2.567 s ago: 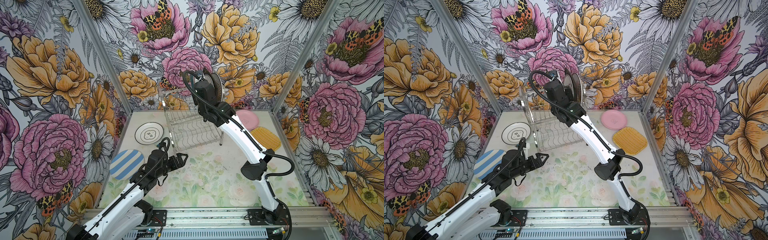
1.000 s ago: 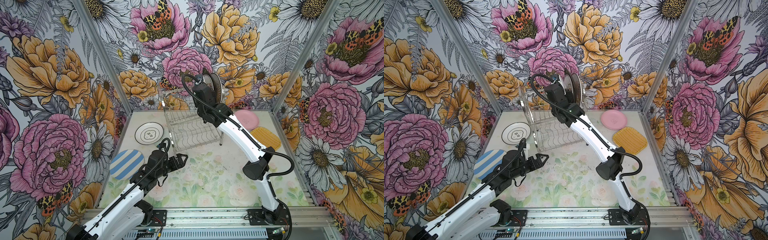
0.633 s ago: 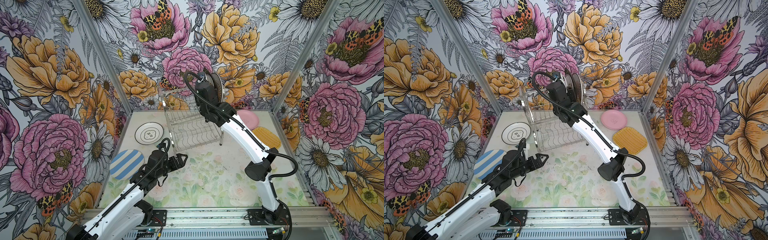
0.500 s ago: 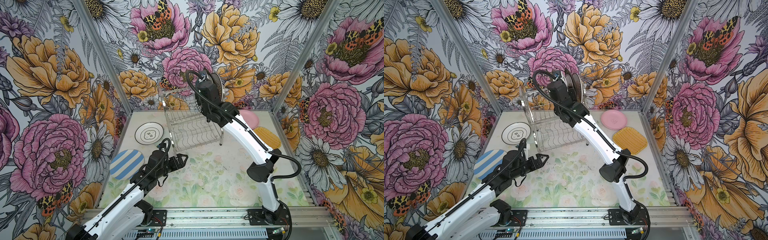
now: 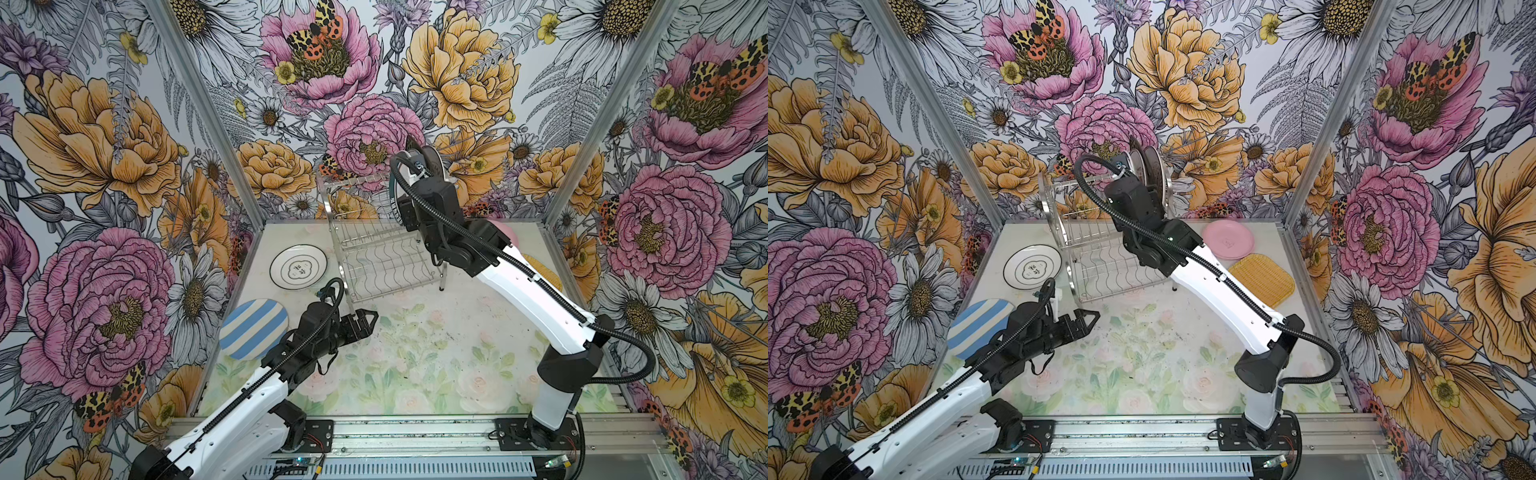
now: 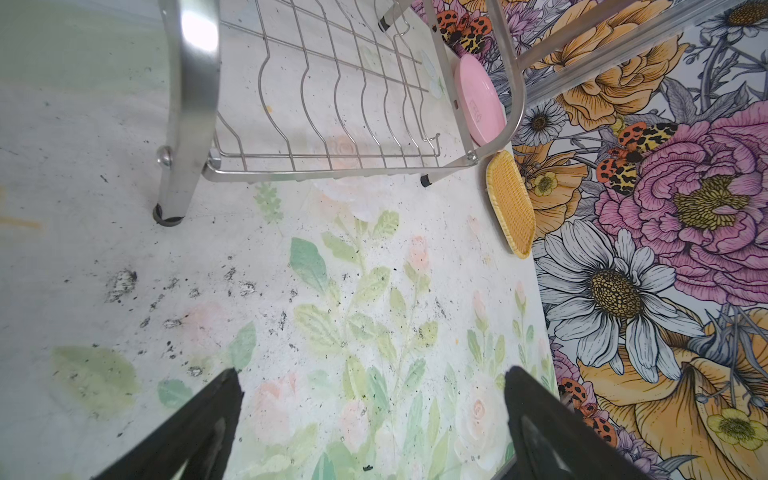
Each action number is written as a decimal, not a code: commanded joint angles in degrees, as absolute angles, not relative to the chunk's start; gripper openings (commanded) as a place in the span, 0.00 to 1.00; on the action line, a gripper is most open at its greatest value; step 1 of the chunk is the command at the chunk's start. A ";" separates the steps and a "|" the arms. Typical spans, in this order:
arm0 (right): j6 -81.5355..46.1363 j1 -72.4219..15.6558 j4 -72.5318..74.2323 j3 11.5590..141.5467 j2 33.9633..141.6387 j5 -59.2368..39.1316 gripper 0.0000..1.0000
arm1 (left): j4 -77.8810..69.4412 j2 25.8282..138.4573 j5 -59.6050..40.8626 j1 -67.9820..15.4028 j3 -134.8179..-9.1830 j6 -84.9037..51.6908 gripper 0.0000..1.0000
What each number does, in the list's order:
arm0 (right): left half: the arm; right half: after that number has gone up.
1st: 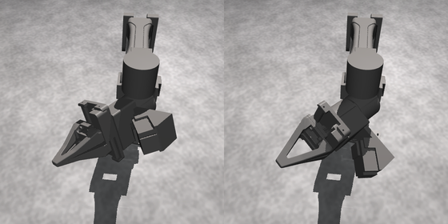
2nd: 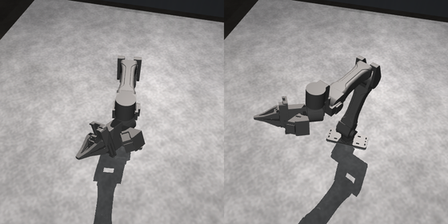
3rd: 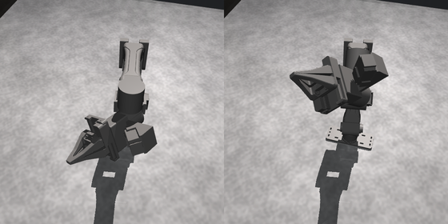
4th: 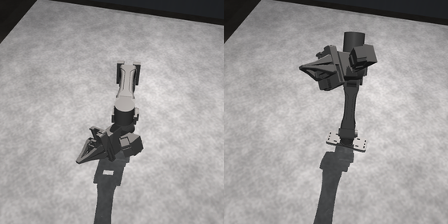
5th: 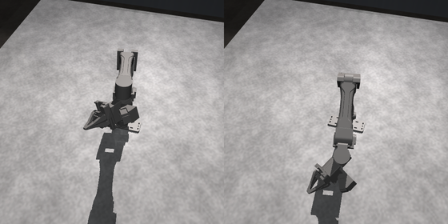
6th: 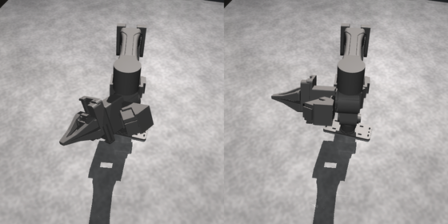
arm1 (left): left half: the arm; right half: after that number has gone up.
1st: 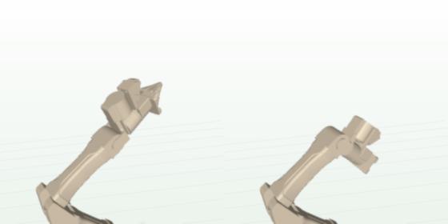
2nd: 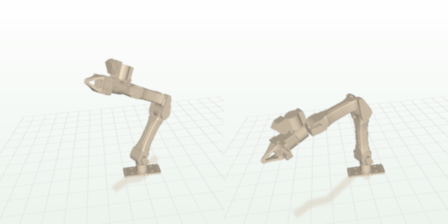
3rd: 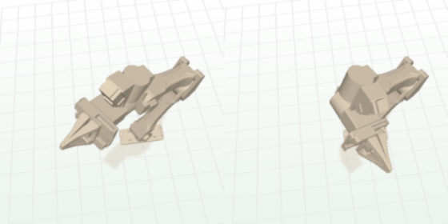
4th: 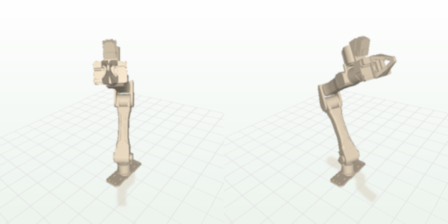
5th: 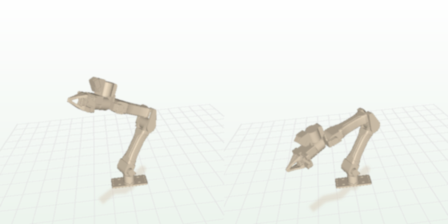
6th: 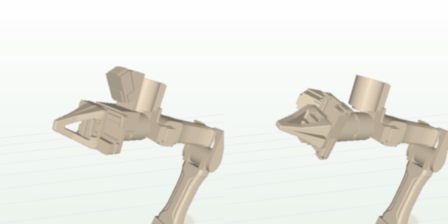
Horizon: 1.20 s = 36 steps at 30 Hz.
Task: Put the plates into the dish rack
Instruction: 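Open the right gripper and withdraw it from the rack, then move the right gripper down to the yellow woven tray's edge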
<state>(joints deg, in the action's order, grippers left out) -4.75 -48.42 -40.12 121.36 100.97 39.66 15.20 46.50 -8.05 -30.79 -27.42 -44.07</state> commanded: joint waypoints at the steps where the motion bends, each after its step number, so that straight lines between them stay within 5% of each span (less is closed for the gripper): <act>1: -9.55 -48.26 -39.71 113.20 94.12 36.63 0.71 | 14.55 46.23 -6.09 -31.56 -27.86 -44.56 0.99; 8: -16.02 -45.76 -39.66 93.45 82.37 31.84 0.79 | 13.31 47.08 -5.52 -32.66 -28.12 -44.73 0.99; 17: -21.36 -30.38 -39.59 76.47 75.06 20.06 0.79 | 10.58 49.82 -5.10 -34.45 -28.10 -44.99 0.99; 36: -21.70 2.15 -31.84 79.56 98.51 1.12 0.89 | 7.07 51.17 -5.82 -34.97 -26.22 -45.94 0.99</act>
<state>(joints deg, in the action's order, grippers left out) -20.71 0.30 -34.89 76.29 96.47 4.10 9.15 51.27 -6.76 -34.39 -27.33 -45.12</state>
